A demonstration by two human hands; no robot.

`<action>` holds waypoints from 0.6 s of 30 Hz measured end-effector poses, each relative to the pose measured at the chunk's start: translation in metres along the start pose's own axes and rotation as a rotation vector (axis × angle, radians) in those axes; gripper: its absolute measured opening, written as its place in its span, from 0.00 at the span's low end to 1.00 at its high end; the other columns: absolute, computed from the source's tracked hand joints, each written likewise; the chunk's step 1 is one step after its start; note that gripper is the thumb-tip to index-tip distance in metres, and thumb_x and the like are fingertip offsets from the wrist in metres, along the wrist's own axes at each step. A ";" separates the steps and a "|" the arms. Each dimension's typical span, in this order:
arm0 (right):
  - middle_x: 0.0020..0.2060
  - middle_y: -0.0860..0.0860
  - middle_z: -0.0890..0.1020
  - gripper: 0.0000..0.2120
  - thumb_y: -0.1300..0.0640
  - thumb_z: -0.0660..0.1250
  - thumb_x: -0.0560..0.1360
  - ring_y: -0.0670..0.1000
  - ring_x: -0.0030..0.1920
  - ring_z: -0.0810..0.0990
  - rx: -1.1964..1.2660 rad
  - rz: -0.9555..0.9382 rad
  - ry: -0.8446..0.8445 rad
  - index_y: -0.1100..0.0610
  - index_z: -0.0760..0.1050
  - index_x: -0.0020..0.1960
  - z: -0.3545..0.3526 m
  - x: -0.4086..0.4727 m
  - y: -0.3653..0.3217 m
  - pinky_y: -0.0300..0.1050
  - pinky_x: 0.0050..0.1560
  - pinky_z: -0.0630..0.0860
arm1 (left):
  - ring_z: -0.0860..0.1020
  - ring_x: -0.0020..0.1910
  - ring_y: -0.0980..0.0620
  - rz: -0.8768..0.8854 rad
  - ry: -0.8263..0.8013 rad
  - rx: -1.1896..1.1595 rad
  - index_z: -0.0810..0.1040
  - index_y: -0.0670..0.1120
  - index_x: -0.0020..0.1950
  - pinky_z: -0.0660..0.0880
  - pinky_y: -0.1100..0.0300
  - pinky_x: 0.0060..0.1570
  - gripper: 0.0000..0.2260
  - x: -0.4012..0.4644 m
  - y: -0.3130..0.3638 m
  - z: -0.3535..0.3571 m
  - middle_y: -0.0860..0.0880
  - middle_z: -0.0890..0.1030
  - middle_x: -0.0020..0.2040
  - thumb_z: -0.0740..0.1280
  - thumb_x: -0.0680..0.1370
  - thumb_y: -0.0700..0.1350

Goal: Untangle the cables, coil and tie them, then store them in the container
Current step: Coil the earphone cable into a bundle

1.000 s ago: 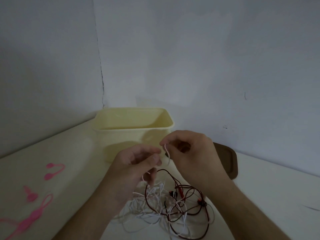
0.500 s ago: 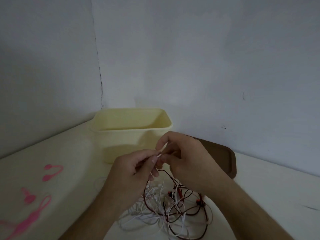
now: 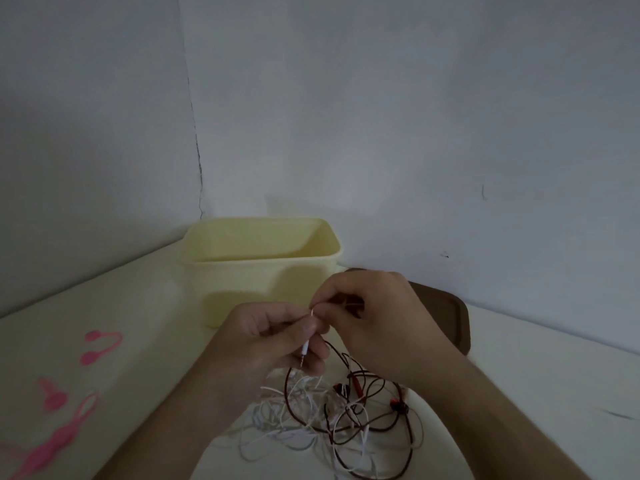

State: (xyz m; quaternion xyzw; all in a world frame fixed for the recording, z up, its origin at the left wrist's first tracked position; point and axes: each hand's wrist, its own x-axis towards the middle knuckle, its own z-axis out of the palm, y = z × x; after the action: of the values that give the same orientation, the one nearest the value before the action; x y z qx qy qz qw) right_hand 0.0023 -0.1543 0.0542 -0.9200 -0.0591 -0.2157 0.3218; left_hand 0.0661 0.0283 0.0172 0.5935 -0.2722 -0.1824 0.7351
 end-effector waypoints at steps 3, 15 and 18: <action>0.37 0.43 0.85 0.09 0.57 0.71 0.82 0.45 0.40 0.83 0.107 0.059 0.001 0.49 0.84 0.43 0.003 0.001 0.002 0.41 0.43 0.79 | 0.85 0.37 0.42 0.010 0.000 -0.231 0.87 0.36 0.48 0.82 0.55 0.36 0.06 -0.001 0.005 -0.001 0.35 0.85 0.42 0.76 0.72 0.36; 0.30 0.44 0.79 0.10 0.55 0.67 0.83 0.45 0.34 0.77 -0.023 0.039 -0.172 0.51 0.80 0.43 0.022 -0.005 -0.013 0.39 0.34 0.70 | 0.88 0.47 0.50 0.222 0.308 0.175 0.88 0.47 0.54 0.84 0.55 0.35 0.12 0.004 -0.001 -0.003 0.47 0.89 0.49 0.69 0.80 0.32; 0.31 0.43 0.81 0.10 0.53 0.69 0.82 0.45 0.34 0.79 0.005 0.049 -0.086 0.50 0.80 0.41 0.012 -0.004 -0.014 0.41 0.34 0.73 | 0.84 0.39 0.55 0.169 0.144 0.315 0.89 0.55 0.46 0.81 0.54 0.33 0.19 0.002 -0.006 0.002 0.51 0.87 0.41 0.67 0.82 0.32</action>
State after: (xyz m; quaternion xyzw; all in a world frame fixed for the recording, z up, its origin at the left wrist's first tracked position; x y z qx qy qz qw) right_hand -0.0008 -0.1356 0.0520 -0.9289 -0.0509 -0.1677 0.3264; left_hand 0.0668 0.0239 0.0124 0.6877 -0.2931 -0.0322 0.6635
